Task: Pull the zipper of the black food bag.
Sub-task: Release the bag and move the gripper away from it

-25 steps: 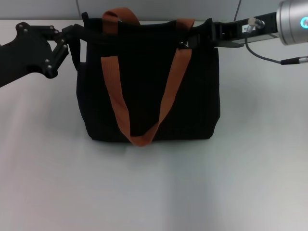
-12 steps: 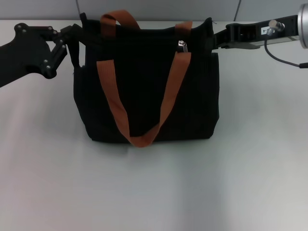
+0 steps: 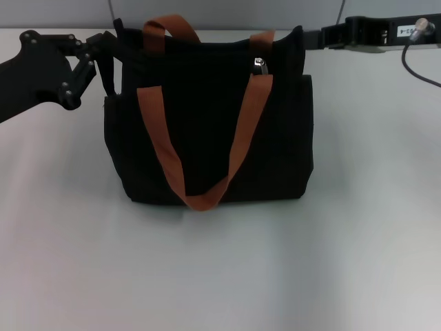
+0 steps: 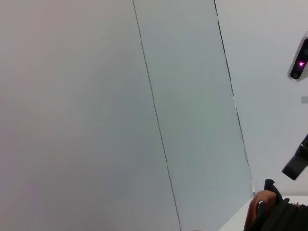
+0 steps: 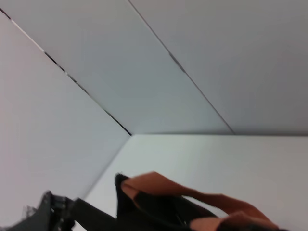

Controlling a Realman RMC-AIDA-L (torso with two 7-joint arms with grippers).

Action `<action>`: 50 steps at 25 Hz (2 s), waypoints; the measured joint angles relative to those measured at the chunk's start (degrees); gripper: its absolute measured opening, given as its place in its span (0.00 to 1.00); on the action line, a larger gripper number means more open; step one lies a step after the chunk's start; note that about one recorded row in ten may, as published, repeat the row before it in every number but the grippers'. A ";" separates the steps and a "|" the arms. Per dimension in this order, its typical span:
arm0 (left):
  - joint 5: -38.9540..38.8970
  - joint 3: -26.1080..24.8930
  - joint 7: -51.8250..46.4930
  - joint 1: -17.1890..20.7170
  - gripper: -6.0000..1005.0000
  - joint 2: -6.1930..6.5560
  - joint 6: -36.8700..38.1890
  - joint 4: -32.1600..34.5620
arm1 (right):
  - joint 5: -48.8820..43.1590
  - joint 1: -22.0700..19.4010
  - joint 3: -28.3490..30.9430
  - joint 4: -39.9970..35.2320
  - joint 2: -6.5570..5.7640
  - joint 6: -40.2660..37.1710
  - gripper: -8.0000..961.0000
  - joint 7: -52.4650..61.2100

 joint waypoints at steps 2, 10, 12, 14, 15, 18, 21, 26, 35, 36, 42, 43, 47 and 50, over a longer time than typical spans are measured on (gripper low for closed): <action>-0.01 0.05 -0.04 0.00 0.12 0.00 0.06 -0.05 | 1.03 -0.14 0.68 0.75 0.00 -0.08 0.05 -1.07; -0.01 0.05 -0.81 0.08 0.12 -0.03 0.17 -0.40 | 11.68 -2.75 3.26 6.33 -0.63 -1.24 0.19 -12.77; -0.01 0.08 -1.14 0.08 0.12 -0.07 0.17 -0.45 | 16.04 -3.91 3.81 8.31 -0.76 -3.09 0.22 -18.41; -0.01 0.13 -1.45 -0.04 0.12 -0.28 0.15 -0.48 | 21.02 -5.66 5.40 11.84 -1.03 -6.28 0.26 -27.86; -0.01 0.13 -1.45 -0.04 0.12 -0.28 0.15 -0.48 | 21.02 -5.66 5.40 11.84 -1.03 -6.28 0.30 -27.86; -0.02 0.18 -1.89 -0.13 0.12 -0.47 0.13 -0.42 | 25.27 -7.87 7.02 15.81 -0.92 -10.62 0.42 -38.77; -0.01 0.32 -3.05 -0.33 0.13 -0.51 -0.27 -0.44 | 26.73 -9.62 7.52 19.22 -0.73 -13.57 0.55 -46.53; -0.02 0.25 -4.77 -0.05 0.13 -0.54 -0.18 -0.50 | 25.22 -12.11 7.14 24.90 -0.92 -20.38 0.78 -62.01; 0.45 0.61 -8.26 0.21 0.13 -0.14 0.03 -0.59 | 6.15 -13.34 7.29 33.76 -0.84 -22.31 0.86 -86.32; 0.47 0.65 -8.43 0.23 0.13 -0.12 0.04 -0.59 | 5.55 -13.45 7.29 34.27 -0.70 -21.86 0.86 -87.10; 0.27 0.39 -10.20 0.49 0.13 0.04 0.04 -0.60 | 5.30 -13.77 7.42 35.11 -0.41 -21.64 0.86 -88.08; 0.22 0.34 -10.49 0.57 0.13 0.12 0.04 -0.61 | 5.30 -13.78 7.42 35.13 -0.41 -21.66 0.86 -88.09; 0.47 0.62 -12.15 0.94 0.13 0.26 0.04 -0.02 | 5.30 -13.81 7.42 35.17 -0.38 -21.49 0.86 -88.12; 1.09 0.90 -14.85 1.03 0.15 0.98 0.33 1.26 | 5.31 -13.79 7.47 35.19 -0.37 -21.08 0.86 -88.11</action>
